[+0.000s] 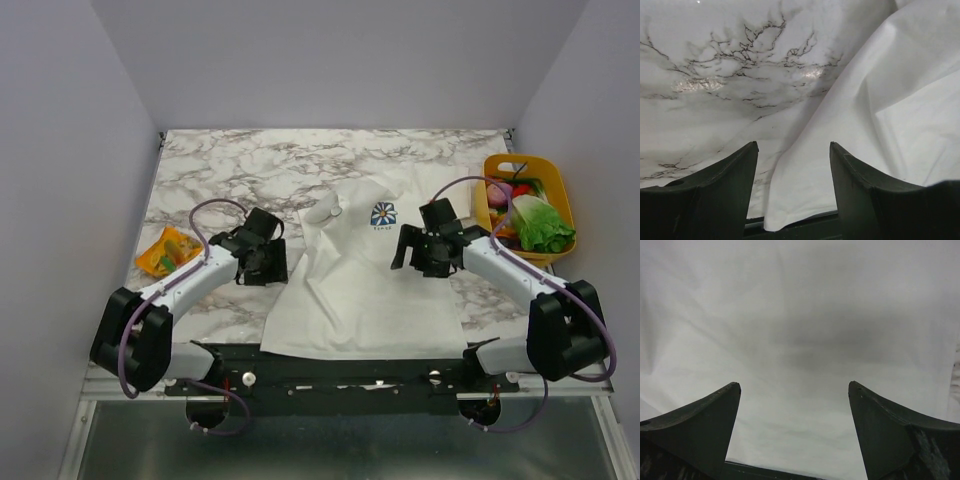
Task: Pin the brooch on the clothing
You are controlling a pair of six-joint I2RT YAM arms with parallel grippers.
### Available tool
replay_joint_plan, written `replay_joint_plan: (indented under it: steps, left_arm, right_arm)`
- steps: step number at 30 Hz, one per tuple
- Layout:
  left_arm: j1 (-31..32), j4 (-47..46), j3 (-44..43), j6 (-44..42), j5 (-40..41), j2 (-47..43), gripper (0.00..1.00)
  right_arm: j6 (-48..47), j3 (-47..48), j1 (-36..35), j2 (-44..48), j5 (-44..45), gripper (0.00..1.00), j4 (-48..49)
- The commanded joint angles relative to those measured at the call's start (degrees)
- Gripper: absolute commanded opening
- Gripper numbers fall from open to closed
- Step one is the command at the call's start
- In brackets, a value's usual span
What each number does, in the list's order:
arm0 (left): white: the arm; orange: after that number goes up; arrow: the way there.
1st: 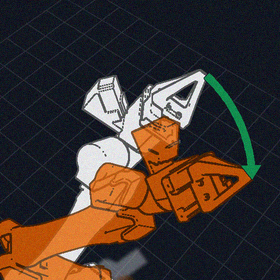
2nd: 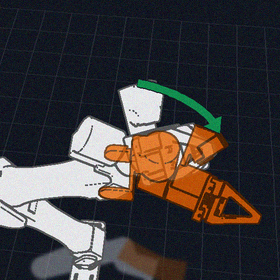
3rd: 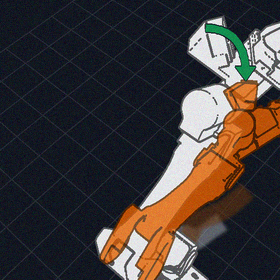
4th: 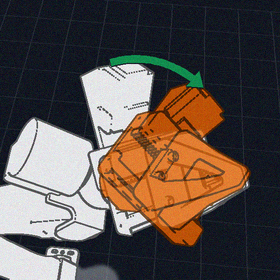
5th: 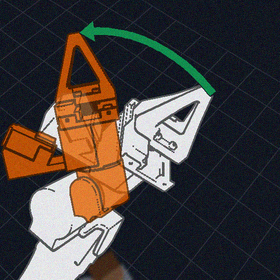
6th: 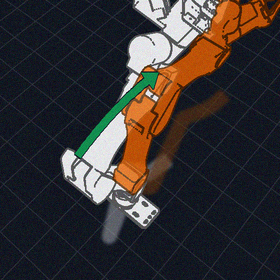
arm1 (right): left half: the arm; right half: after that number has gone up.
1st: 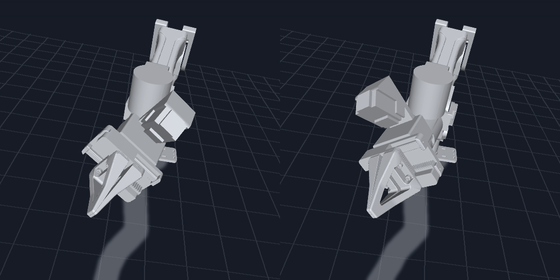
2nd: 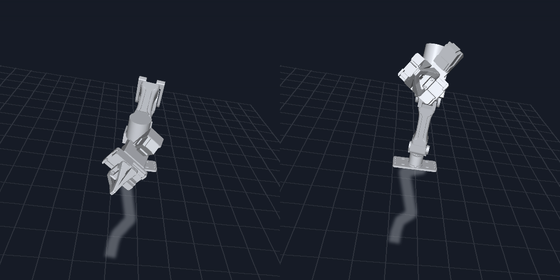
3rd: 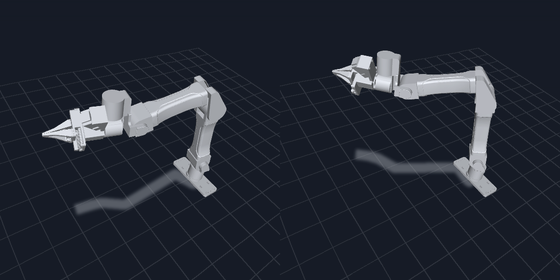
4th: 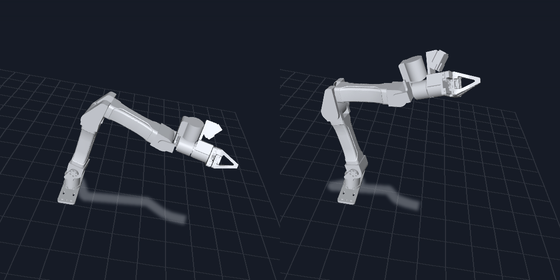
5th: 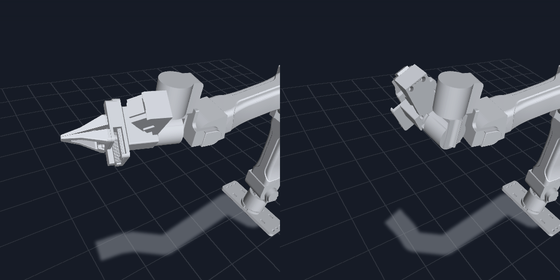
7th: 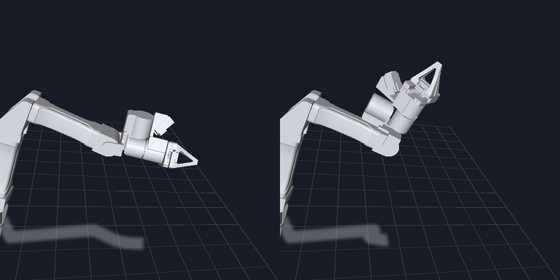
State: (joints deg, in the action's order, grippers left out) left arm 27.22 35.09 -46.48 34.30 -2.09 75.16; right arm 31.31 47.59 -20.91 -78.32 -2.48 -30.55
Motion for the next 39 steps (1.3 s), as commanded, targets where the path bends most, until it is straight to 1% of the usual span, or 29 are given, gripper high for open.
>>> replay_joint_plan:
  steps: [1,6,9,10,12,13,14,17,18,20,21,22,24,25,27,28,31,32,36,39]
  left_arm:
    - [2.8,-0.4,-0.8,1.4,2.4,5.8,0.64]
    - [5.3,-9.5,-4.4,0.0,2.8,14.2,0.57]
    - [5.6,-13.2,-7.1,-0.6,2.2,19.3,0.5]
    - [5.6,-13.5,-8.1,-0.9,2.3,21.8,0.36]
    - [5.1,-13.7,-10.9,-1.5,3.3,23.8,0.16]
    - [4.7,-13.6,-11.9,-1.5,4.5,25.1,0.0]
    - [2.9,-13.8,-12.5,-1.5,4.8,25.7,0.0]
    - [-1.5,-16.1,-13.7,-1.1,2.8,27.1,0.0]
    - [-5.2,-16.8,-14.6,-1.0,2.3,27.3,0.0]
    - [-8.5,-16.9,-15.4,-1.1,2.2,27.8,0.0]
    - [-11.1,-17.2,-16.2,-1.2,2.2,27.9,0.0]
    - [-12.5,-17.6,-16.4,-1.2,2.2,27.9,0.0]
    - [-14.8,-17.8,-17.4,-1.4,-0.5,27.9,0.0]
    - [-16.1,-18.0,-17.6,-2.0,-1.5,27.4,0.04]
    - [-16.3,-17.4,-17.8,-4.0,-3.2,26.2,0.28]
    - [-16.2,-17.0,-17.4,-4.2,-3.4,24.7,0.45]
    - [-16.2,-14.3,-14.6,-3.7,-1.2,20.8,0.58]
    - [-16.2,-13.3,-13.7,-3.5,-0.2,19.8,0.6]
    - [-16.3,-6.8,-9.2,-1.7,5.9,15.6,0.61]
    - [-16.3,-3.1,-7.9,-1.1,9.9,14.8,0.61]
  right_arm:
    - [3.5,-0.8,0.0,1.5,3.3,0.97,-5.0]
    - [2.9,1.1,0.0,-0.3,3.9,0.98,-5.3]
    - [2.4,2.0,0.0,-2.5,4.3,0.98,-4.9]
    - [2.4,2.1,0.1,-3.0,4.5,0.98,-4.6]
    - [2.3,2.4,0.3,-4.4,4.5,0.98,-4.2]
    - [2.2,2.4,0.4,-4.7,4.4,0.98,-3.6]
    - [2.0,2.4,0.5,-5.1,4.2,0.98,-3.4]
    - [1.6,2.6,1.0,-6.0,4.5,0.97,-3.0]
    - [1.5,2.6,1.1,-6.0,4.5,0.97,-2.9]
    - [1.0,2.7,1.5,-6.2,4.9,0.97,-2.9]
    - [0.9,2.7,1.6,-6.3,5.1,0.97,-2.9]
    - [0.8,2.7,1.7,-6.1,5.3,0.97,-3.2]
    - [0.5,2.6,1.7,-6.1,5.4,0.97,-3.3]
    - [0.6,2.7,1.7,-6.0,5.4,0.96,-3.9]
    - [0.5,2.6,1.7,-5.9,5.2,0.96,-4.7]
    - [0.4,2.3,1.7,-5.7,5.0,0.96,-5.6]
    - [0.0,1.4,1.6,-4.3,2.8,0.96,-7.3]
    - [-0.3,0.5,1.6,-3.8,0.0,0.95,-7.7]
    - [-0.7,-1.3,-1.0,-3.0,-5.1,0.93,-10.3]
    - [-0.7,-2.1,-5.4,-4.0,-7.5,0.92,-12.6]
